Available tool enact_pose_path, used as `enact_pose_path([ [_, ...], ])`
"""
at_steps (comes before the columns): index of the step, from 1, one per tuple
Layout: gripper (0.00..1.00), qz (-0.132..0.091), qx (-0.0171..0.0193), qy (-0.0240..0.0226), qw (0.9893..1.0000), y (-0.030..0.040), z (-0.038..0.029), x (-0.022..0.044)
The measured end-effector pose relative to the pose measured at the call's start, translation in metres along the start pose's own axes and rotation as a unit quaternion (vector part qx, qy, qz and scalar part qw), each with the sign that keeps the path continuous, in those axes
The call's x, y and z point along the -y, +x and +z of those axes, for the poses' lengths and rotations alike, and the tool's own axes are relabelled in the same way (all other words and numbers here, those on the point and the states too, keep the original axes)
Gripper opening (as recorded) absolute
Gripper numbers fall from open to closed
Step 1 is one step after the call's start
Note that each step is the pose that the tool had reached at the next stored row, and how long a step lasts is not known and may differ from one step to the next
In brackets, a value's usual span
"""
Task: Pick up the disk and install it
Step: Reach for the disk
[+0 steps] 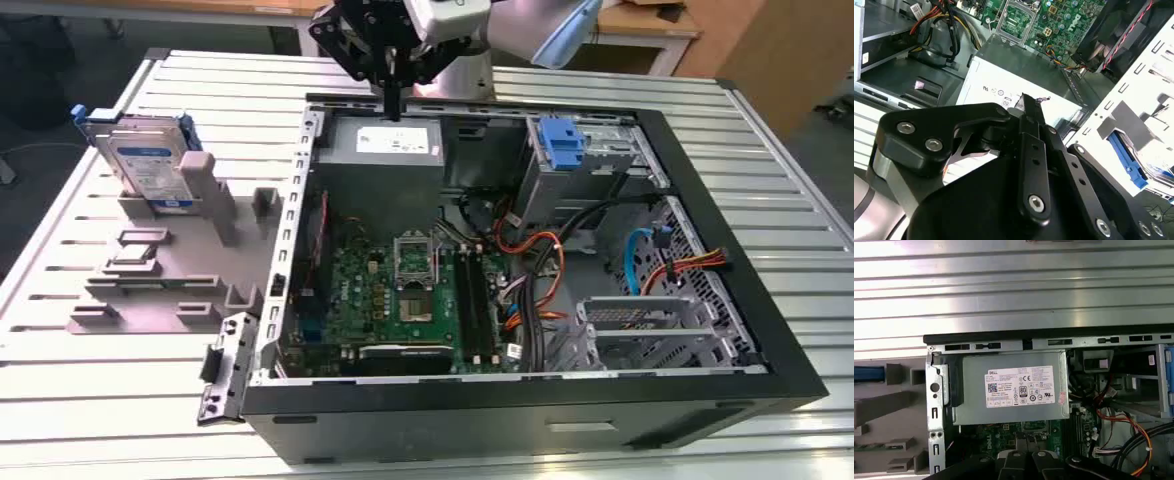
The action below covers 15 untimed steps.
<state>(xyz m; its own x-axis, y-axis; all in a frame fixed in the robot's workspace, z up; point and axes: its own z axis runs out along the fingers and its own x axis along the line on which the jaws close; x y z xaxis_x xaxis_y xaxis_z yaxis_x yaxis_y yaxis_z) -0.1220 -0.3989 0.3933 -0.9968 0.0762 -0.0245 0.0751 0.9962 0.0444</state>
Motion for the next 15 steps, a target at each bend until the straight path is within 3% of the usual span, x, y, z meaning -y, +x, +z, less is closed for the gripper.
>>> enact_pose_path([
  [15, 0.10, 0.000, 0.0000, 0.0000, 1.0000, 0.0058, -0.0001, 0.0004],
])
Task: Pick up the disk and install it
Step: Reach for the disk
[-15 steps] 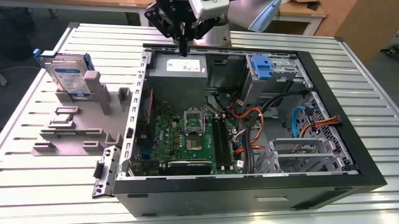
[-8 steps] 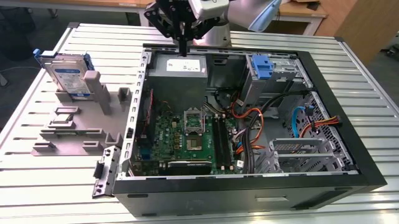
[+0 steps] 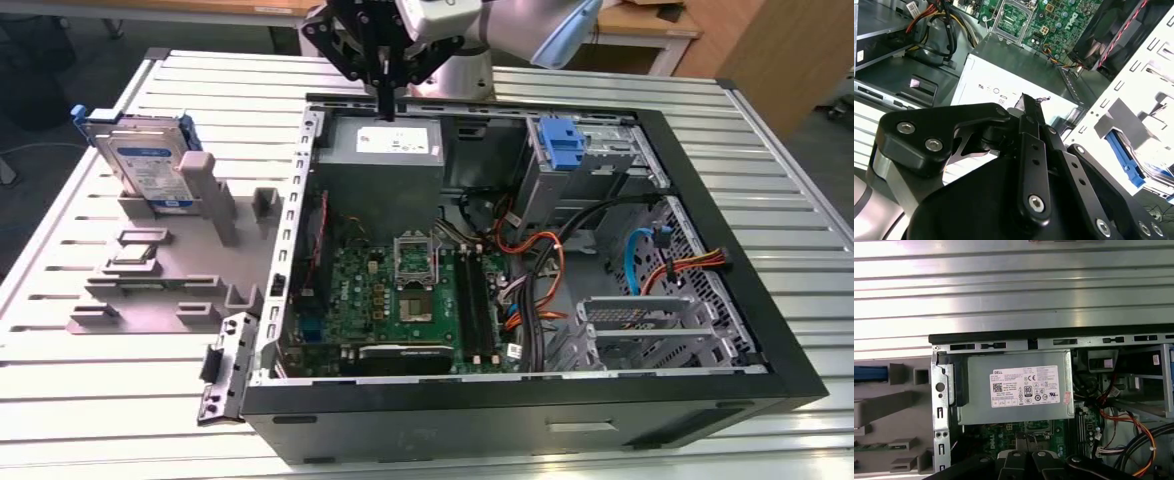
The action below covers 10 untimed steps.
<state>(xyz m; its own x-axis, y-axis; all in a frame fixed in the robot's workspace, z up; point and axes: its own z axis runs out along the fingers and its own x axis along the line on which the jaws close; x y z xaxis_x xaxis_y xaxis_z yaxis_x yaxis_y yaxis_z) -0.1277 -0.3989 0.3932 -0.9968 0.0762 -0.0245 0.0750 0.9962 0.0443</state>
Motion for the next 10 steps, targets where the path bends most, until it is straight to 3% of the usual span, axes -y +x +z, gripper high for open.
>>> enact_pose_path([
  [10, 0.10, 0.000, 0.0000, 0.0000, 1.0000, 0.0040, 0.0000, 0.0003],
])
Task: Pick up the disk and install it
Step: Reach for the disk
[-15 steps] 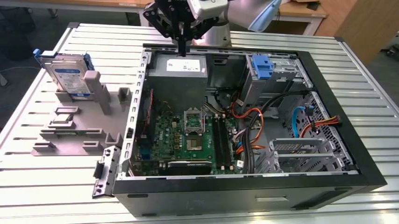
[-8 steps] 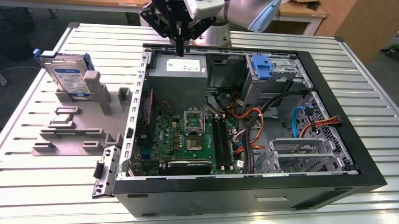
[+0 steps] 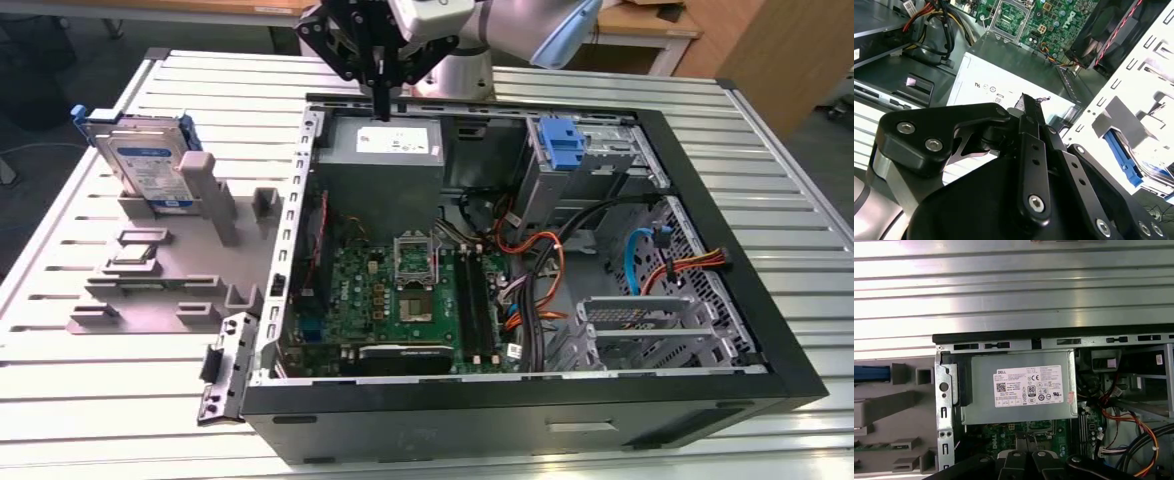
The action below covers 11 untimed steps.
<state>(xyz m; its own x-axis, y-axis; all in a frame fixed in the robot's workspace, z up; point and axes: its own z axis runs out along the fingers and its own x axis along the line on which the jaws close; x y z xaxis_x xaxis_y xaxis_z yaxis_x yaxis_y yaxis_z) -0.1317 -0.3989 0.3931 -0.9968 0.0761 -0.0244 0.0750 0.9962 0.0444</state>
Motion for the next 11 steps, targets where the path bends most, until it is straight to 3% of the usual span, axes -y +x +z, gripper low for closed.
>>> enact_pose_path([
  [11, 0.10, 0.000, 0.0000, 0.0000, 1.0000, 0.0027, 0.0000, 0.0002],
])
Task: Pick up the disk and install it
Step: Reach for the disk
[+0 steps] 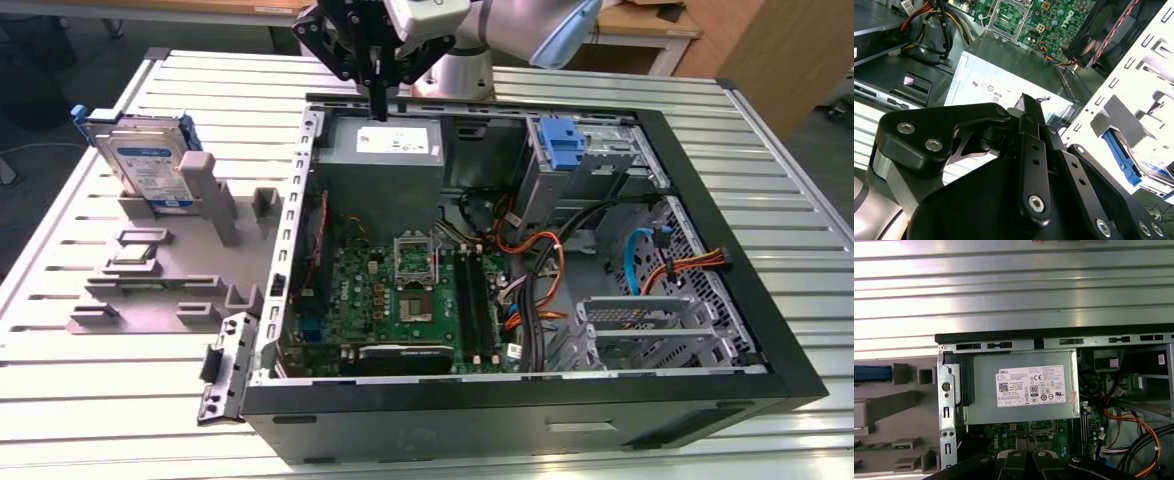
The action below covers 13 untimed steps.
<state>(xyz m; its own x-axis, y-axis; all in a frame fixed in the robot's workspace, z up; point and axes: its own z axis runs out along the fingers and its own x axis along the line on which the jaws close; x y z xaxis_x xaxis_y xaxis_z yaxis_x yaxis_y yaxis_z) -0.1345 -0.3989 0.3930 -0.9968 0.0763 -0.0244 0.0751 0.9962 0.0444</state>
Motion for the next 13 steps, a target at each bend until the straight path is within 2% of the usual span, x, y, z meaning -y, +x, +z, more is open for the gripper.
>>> enact_pose_path([
  [13, 0.10, 0.000, 0.0000, 0.0000, 1.0000, 0.0049, 0.0000, 0.0004],
])
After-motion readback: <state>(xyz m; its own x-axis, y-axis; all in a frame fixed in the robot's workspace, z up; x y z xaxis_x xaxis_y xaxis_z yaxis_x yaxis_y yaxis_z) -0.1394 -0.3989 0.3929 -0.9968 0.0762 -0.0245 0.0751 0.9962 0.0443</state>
